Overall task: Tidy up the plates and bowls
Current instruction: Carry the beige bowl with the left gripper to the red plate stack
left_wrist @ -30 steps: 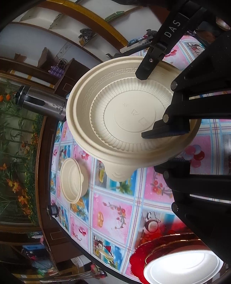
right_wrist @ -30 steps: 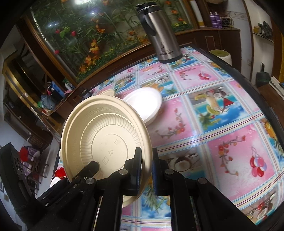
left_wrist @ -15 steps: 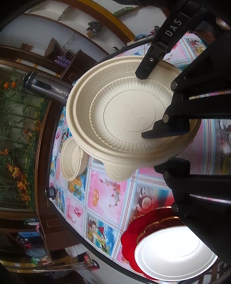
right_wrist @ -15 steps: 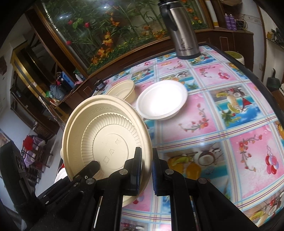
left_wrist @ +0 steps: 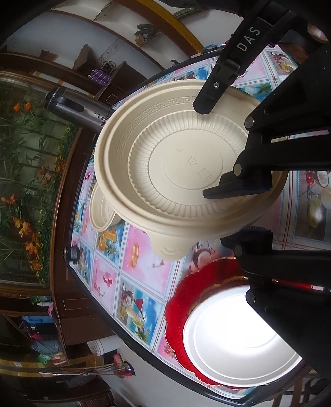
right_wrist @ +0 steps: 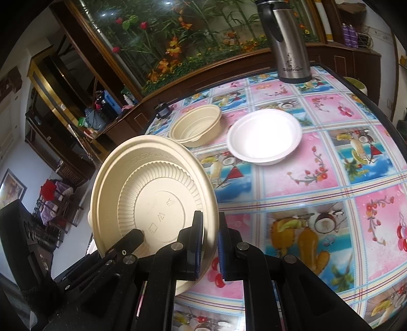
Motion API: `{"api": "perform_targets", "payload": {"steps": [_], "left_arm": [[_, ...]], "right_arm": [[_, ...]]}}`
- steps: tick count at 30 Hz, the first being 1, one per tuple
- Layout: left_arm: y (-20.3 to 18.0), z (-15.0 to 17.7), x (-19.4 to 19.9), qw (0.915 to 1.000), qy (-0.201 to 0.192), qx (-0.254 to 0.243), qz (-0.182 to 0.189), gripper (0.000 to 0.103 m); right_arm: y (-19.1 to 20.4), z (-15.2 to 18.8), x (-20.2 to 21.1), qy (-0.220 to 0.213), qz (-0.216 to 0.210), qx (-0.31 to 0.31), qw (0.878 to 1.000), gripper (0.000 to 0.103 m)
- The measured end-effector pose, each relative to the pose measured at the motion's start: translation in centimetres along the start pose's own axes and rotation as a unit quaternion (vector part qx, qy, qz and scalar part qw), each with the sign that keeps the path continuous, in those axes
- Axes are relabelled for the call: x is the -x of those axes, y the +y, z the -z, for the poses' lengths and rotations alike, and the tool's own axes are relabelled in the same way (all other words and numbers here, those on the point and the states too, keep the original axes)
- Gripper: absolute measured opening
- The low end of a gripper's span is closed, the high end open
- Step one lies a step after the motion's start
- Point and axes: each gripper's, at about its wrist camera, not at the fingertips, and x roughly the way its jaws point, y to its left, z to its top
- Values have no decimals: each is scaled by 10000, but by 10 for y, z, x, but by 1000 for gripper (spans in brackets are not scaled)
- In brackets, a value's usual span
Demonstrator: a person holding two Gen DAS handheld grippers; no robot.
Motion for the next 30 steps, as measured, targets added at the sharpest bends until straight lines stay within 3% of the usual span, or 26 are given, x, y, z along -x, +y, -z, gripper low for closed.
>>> {"api": "perform_targets", "payload": {"steps": [30], "left_arm": [[83,15,43,9965,-260,671,-417,16]], "right_arm": [[86,19,-24,364,-655,742,9944,10]]}}
